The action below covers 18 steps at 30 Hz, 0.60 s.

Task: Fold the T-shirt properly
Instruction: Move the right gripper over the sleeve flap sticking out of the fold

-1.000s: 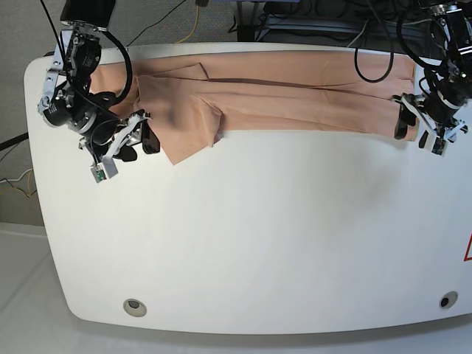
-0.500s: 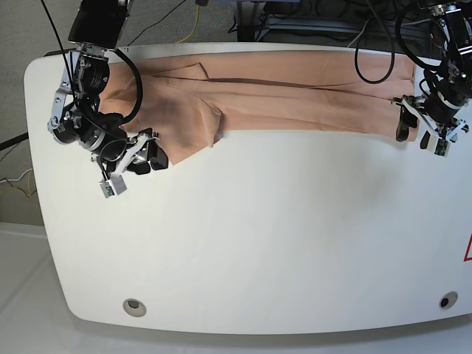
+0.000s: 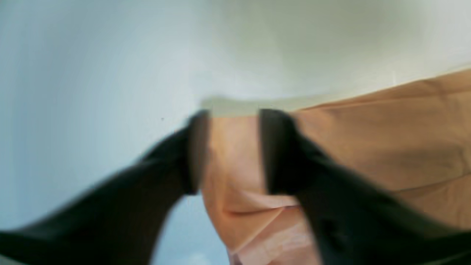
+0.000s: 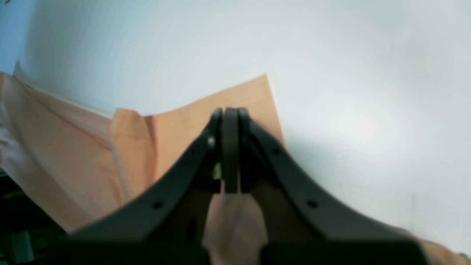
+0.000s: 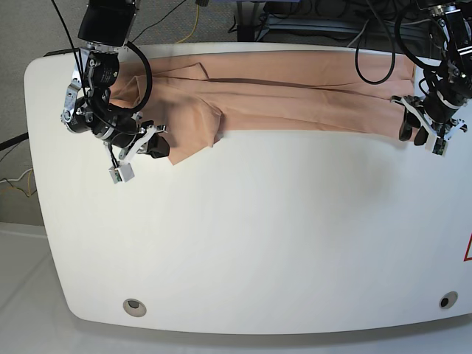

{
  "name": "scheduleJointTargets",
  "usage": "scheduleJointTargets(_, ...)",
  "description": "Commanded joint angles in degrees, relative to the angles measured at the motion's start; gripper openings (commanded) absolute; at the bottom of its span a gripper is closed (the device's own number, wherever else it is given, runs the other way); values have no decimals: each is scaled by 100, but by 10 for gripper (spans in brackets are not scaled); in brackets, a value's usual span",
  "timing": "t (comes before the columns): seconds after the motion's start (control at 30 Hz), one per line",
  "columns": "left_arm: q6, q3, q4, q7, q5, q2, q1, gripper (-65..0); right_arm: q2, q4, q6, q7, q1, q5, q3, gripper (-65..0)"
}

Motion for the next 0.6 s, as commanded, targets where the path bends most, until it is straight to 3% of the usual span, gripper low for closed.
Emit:
scheduleJointTargets(0.0,-14,-54,104,-75,-103,-131,-29,-353,19,49,37,67,-1,97,60,-650)
scheduleJointTargets(0.1,32,5,83,5,-108,-157,-17,-303,-42,218,31,-62,-273,126,64,-650)
scheduleJointTargets(0.57,25,19,103,-120,-192,-181,-25,-288,-334,625,58,-268,-349,348,-210,-650)
